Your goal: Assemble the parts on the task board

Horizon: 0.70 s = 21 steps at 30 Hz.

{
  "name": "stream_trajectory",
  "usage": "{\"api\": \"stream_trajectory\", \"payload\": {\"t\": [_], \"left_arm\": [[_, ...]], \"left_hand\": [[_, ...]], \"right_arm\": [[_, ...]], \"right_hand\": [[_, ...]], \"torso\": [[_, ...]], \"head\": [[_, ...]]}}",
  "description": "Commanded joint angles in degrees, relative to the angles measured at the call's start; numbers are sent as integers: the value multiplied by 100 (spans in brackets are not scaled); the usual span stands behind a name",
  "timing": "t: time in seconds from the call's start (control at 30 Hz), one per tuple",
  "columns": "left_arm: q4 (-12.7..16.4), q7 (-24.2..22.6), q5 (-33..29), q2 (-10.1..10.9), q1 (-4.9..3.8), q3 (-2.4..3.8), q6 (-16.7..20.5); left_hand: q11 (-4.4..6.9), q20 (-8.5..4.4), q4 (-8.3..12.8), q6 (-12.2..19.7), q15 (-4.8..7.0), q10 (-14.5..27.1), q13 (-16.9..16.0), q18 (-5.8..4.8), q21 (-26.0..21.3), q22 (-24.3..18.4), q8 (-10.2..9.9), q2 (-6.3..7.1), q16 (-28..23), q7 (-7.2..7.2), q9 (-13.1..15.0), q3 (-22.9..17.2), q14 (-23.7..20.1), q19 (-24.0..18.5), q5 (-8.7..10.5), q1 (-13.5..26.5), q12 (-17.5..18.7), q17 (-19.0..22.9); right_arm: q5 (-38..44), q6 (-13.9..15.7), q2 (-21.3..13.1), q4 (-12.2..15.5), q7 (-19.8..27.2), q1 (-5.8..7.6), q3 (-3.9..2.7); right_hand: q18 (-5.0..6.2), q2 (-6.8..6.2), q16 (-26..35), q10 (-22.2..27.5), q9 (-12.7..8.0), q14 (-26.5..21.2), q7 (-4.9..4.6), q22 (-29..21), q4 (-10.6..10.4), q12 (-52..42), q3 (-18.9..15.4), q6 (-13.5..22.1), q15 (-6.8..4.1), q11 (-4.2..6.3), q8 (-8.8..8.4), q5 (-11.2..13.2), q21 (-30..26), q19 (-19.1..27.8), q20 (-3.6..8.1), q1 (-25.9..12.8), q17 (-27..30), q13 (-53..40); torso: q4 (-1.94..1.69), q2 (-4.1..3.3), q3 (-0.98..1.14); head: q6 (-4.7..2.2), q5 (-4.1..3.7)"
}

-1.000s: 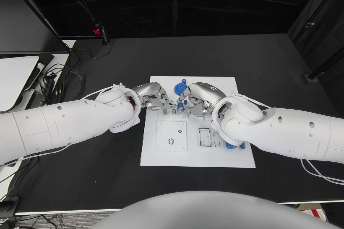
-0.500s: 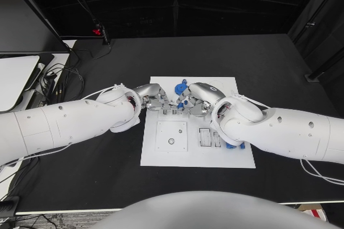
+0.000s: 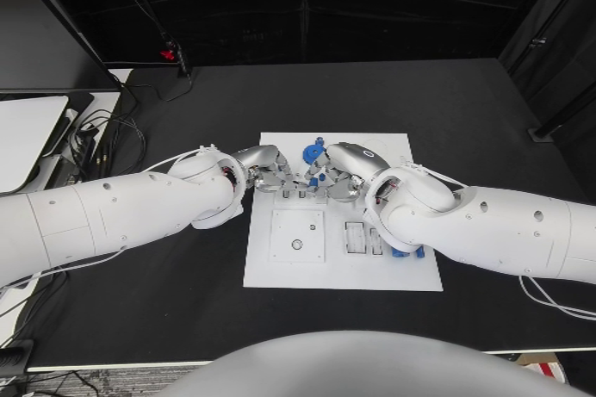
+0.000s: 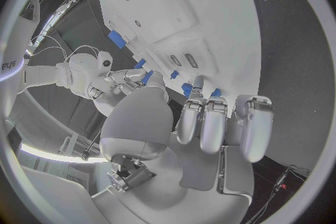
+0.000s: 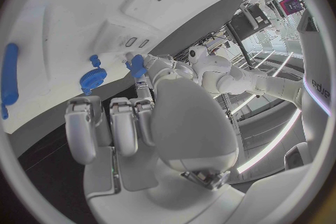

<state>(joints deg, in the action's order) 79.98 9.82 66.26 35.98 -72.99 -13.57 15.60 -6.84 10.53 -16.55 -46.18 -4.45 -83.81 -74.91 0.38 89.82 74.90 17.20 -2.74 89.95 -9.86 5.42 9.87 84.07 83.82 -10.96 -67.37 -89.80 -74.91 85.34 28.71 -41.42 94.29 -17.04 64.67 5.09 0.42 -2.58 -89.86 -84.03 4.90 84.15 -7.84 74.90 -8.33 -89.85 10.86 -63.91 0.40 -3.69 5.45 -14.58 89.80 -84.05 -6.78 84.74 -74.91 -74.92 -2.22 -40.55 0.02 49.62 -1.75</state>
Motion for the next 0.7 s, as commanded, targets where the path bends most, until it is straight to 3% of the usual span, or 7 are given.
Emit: {"api": "stream_trajectory", "payload": {"t": [0.03,0.7], "left_arm": [[-3,10,16,-7,-3,4,-20],[115,-30,16,219,-3,4,-43]], "left_hand": [[30,4,-3,15,41,-619,-1509,-38,18,1510,-32,17,5,-7,5,-44,593,618,-39,-55,-20,-1509],[30,4,7,19,41,-619,-1509,-38,18,1510,-31,33,5,-7,7,-32,593,618,-42,-127,-20,-1509]], "right_arm": [[39,-40,3,20,-5,12,-5],[45,-153,-14,-14,-110,12,-4]], "right_hand": [[-42,67,-14,-597,-14,585,69,1510,12,-15,25,-96,-34,30,18,-31,20,-595,34,10,-1509,-1508],[-42,68,-14,-597,-16,585,64,1510,17,-15,26,-91,-34,27,10,-26,20,-595,34,8,-1509,-1508]], "torso": [[2,-1,0],[-5,-1,0]], "head": [[3,0],[-3,18]]}}
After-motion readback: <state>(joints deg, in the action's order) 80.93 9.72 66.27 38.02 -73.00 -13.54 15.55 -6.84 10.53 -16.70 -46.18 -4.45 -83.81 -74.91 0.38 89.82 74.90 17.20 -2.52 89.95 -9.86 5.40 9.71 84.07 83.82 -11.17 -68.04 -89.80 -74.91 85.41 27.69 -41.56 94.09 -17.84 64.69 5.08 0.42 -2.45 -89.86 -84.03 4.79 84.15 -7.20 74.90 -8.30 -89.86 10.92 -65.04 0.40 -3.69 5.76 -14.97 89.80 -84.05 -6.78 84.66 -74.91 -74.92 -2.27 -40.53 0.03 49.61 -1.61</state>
